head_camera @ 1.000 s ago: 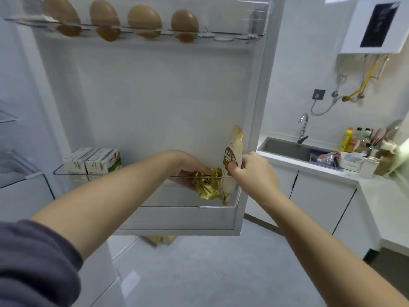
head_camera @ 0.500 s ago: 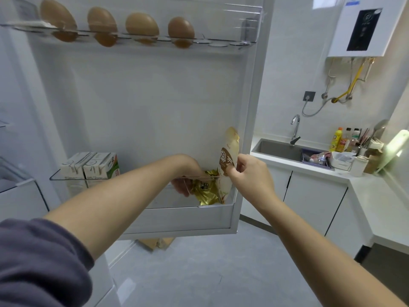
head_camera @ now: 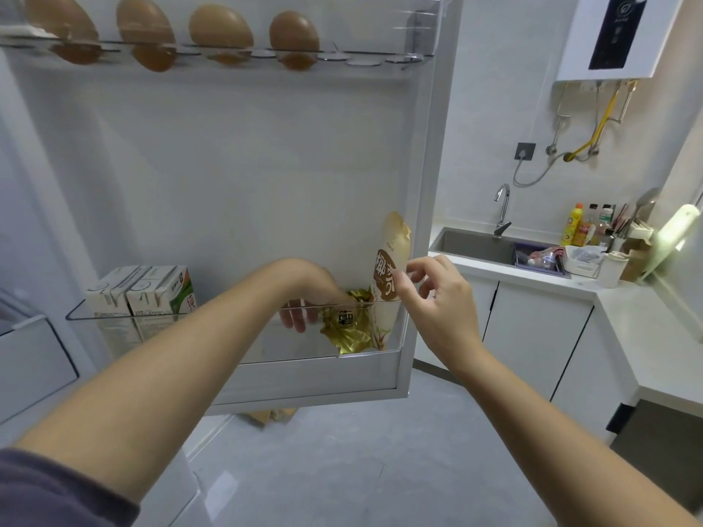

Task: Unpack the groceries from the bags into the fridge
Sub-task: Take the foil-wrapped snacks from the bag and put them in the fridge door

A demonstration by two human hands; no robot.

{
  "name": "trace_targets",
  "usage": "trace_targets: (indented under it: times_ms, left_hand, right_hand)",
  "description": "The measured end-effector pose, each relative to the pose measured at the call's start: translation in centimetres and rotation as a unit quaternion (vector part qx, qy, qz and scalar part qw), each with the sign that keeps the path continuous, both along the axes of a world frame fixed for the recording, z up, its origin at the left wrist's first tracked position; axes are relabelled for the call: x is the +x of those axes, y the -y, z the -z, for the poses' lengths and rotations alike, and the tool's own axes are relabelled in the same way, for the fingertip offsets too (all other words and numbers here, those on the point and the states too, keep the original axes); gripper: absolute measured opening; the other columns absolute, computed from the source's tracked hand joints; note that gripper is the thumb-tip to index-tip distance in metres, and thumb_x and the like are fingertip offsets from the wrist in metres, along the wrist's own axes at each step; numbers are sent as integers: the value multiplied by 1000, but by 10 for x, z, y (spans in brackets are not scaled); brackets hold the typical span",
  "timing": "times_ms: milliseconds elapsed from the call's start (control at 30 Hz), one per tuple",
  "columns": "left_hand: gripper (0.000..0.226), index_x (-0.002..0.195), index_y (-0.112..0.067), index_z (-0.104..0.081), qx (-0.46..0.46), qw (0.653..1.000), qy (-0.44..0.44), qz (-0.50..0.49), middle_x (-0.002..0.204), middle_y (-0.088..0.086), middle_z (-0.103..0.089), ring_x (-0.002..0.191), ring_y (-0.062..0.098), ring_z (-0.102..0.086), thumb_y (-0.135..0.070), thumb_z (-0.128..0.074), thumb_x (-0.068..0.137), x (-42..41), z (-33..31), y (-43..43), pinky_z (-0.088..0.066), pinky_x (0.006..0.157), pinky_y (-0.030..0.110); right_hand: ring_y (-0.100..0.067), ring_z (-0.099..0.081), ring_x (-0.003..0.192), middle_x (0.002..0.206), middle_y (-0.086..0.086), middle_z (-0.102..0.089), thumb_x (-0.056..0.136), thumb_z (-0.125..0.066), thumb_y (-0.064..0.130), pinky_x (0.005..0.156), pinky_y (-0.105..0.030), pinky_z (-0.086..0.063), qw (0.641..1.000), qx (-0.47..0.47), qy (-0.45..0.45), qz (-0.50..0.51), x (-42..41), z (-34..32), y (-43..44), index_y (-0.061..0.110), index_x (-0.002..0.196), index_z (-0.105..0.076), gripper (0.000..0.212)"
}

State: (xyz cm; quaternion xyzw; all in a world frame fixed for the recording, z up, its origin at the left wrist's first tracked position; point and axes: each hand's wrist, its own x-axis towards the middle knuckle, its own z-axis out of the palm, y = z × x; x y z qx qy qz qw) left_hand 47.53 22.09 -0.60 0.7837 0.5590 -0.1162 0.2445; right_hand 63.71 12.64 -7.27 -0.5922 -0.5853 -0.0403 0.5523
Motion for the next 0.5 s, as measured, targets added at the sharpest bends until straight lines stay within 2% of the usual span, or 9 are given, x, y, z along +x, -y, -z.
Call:
trace_targets:
  times_ms: [33,100,167,233,300,333,367,433,500]
  left_hand:
    - [55,123,-11,-55,22,1000,6,5,107,9,-65,87,27,-68,-56,-46,93,-1,-1,5,-56,76,35]
    - [52,120,-10,-56,123,992,21,9,106,9,-65,87,26,-64,-53,-42,95,-2,1,14,-52,75,32]
    - [53,126,-14,-52,252,967,48,-4,118,9,-62,101,28,-60,-54,-38,95,-6,7,24,-48,81,33]
    - [56,137,-19,-43,324,942,90,-27,130,7,-57,116,29,-54,-56,-33,96,-8,19,42,-44,88,38]
    - [59,141,-22,-38,389,914,110,-32,137,6,-53,124,27,-48,-58,-28,96,-6,33,60,-37,100,44]
    - [60,142,-22,-37,425,898,110,-33,140,4,-50,129,26,-43,-59,-27,96,-5,40,69,-28,107,48]
    - [62,144,-23,-35,452,885,108,-35,144,4,-45,134,25,-37,-59,-26,95,-3,47,77,-18,112,53]
    - [68,149,-23,-25,474,874,102,-40,157,7,-24,145,26,-18,-61,-23,92,5,66,92,-2,113,60]
    - [71,153,-21,-13,491,860,135,-30,161,9,0,148,30,2,-61,-23,94,20,90,111,5,112,61]
  right_hand:
    - [-7,-53,73,88,11,-56,84,-47,56,59,-23,-44,1000,5,-8,-7,1,2,1,33,83,-59,26]
    - [-4,-55,80,94,12,-57,85,-40,57,59,-18,-42,1000,5,-16,-9,6,9,5,32,95,-64,36]
    - [-3,-56,87,102,12,-55,87,-38,56,62,-18,-42,1000,-11,-18,1,14,17,9,28,110,-65,45]
    - [-6,-56,97,108,12,-53,90,-40,53,67,-19,-44,999,-36,-16,12,24,26,14,25,119,-62,46]
    - [-8,-53,108,116,11,-52,91,-39,51,79,-22,-47,998,-56,-1,22,33,33,22,25,127,-59,48]
    - [-8,-50,114,121,9,-52,91,-38,52,89,-27,-47,997,-63,13,28,38,37,27,25,130,-56,51]
    - [-9,-46,121,129,8,-51,91,-36,53,98,-35,-44,996,-72,31,38,43,40,33,25,134,-53,55]
    - [-13,-35,136,146,4,-42,89,-31,57,112,-45,-32,990,-103,71,65,53,49,48,28,142,-45,62]
    - [-17,-17,147,158,3,-25,87,-25,61,117,-45,-14,979,-150,110,88,65,58,67,34,149,-33,68]
